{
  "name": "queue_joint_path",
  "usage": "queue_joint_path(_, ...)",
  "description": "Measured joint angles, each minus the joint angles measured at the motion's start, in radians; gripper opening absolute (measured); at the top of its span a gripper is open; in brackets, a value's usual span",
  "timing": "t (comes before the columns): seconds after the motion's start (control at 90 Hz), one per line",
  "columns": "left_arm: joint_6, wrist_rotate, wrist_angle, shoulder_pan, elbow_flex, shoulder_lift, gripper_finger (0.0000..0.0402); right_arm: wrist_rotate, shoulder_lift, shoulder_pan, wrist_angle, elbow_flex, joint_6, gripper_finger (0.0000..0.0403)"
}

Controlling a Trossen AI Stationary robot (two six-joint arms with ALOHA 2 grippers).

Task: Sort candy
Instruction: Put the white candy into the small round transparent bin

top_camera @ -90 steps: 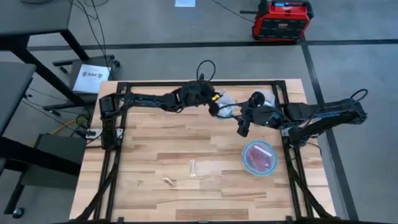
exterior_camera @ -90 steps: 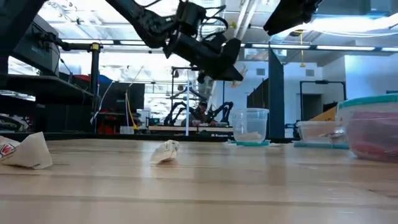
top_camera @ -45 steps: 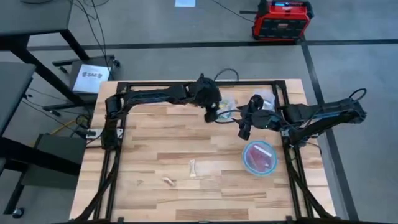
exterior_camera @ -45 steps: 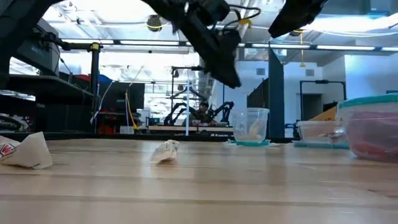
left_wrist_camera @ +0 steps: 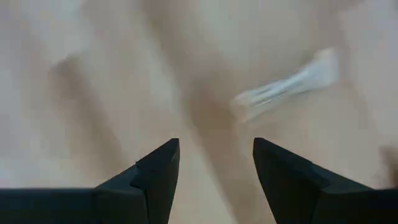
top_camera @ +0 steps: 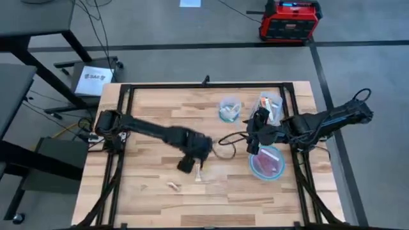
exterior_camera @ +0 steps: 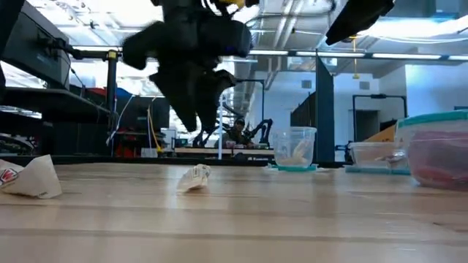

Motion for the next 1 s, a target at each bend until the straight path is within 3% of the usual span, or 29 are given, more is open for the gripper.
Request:
queue_joint_path(0.222, 0.281, -0.001, 0.131, -0.084, -0.053, 0.001, 0.0192, 0.015, 0.007, -0.005, -0.005, 0.0, -0.007, 0.0232)
queue_joint_path(0.544, 0.517, 0.013, 0.313, -0.09, -0.157, 0.002, 0.0177, 0.015, 0.011, 0.009, 0.004, 0.0, 0.023, 0.0232)
queue_joint_path(0.7, 0.557, 0.02, 0.354, -0.091, -0.208, 0.004, 0.0146, 0.015, 0.011, 0.026, 0.003, 0.0, 0.043, 0.0232)
queue_joint_path(1.0, 0.584, 0.024, 0.404, -0.076, -0.196, 0.077, 0.0101, 0.015, 0.011, 0.03, 0.002, 0.0, 0.055, 0.0232)
